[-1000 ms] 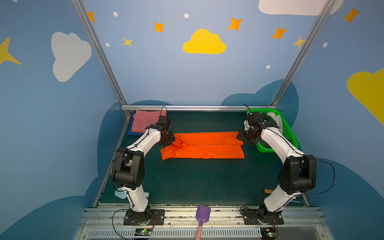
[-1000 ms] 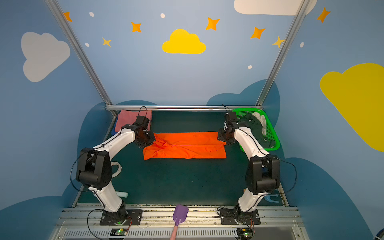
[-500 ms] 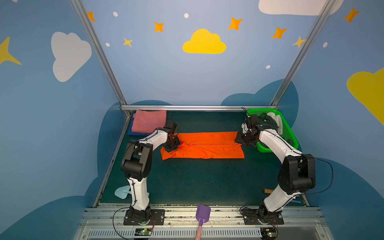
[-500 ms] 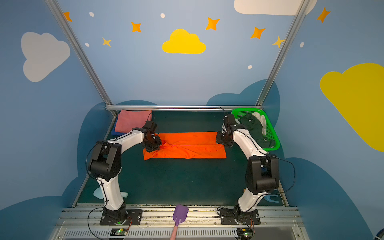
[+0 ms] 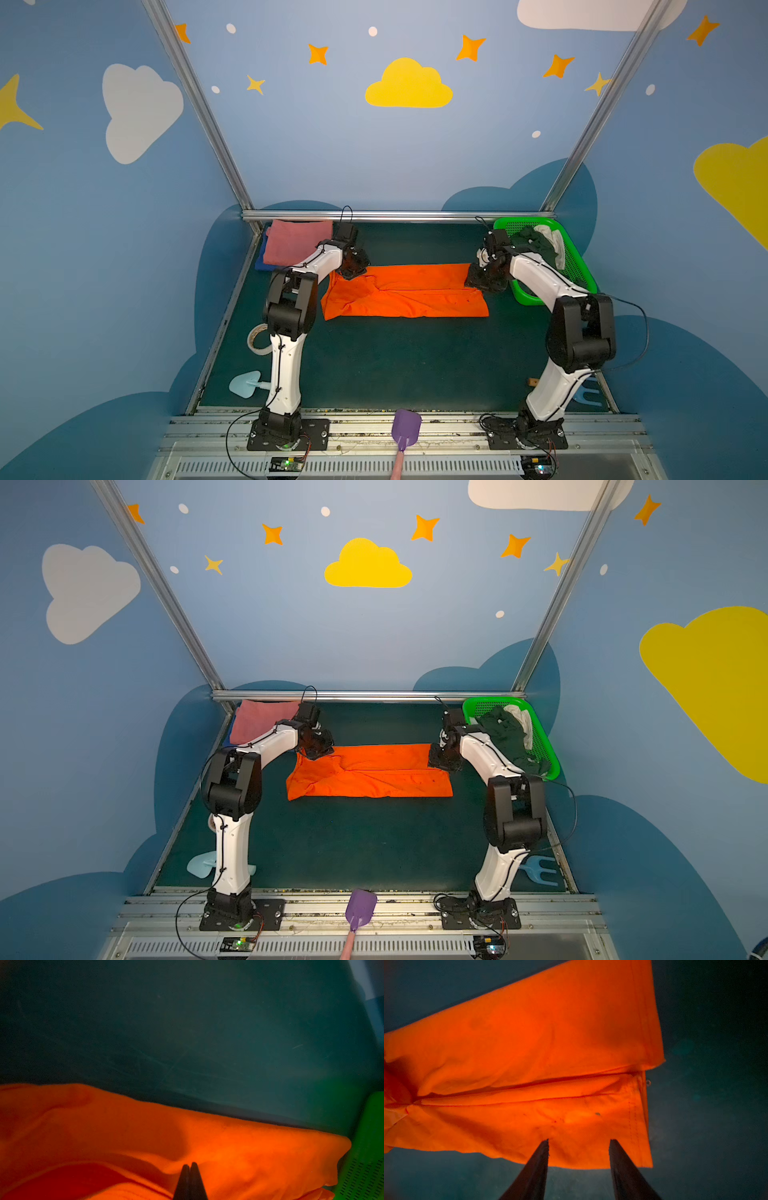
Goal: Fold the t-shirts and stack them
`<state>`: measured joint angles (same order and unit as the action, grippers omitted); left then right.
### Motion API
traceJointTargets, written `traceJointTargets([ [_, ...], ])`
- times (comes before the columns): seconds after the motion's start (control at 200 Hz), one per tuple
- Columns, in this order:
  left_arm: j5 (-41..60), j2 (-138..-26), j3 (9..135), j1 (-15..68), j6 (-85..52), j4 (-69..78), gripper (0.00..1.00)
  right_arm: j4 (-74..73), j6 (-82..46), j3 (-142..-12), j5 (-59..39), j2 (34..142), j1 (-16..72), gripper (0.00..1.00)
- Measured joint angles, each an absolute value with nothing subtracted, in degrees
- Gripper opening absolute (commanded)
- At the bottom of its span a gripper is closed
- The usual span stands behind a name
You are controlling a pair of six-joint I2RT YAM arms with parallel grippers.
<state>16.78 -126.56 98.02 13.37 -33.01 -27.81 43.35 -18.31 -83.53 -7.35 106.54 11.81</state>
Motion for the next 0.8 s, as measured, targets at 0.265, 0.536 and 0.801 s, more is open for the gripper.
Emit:
traceJointTargets([
  [0.265,14.87,-121.32,92.92,13.13,-33.06,-27.73,0.05,46.83,-15.44,-99.53,-8.01,121.19,11.9,0.49],
  [0.536,13.54,-114.17,86.5,14.09,-33.28,-27.97,0.05,49.1,-14.26,-106.48,-6.83,130.67,13.26,0.49],
  [0.801,12.84,-116.79,82.67,16.84,-33.04,-29.61,0.05,45.52,-14.76,-95.46,-3.86,124.64,13.91,0.5],
])
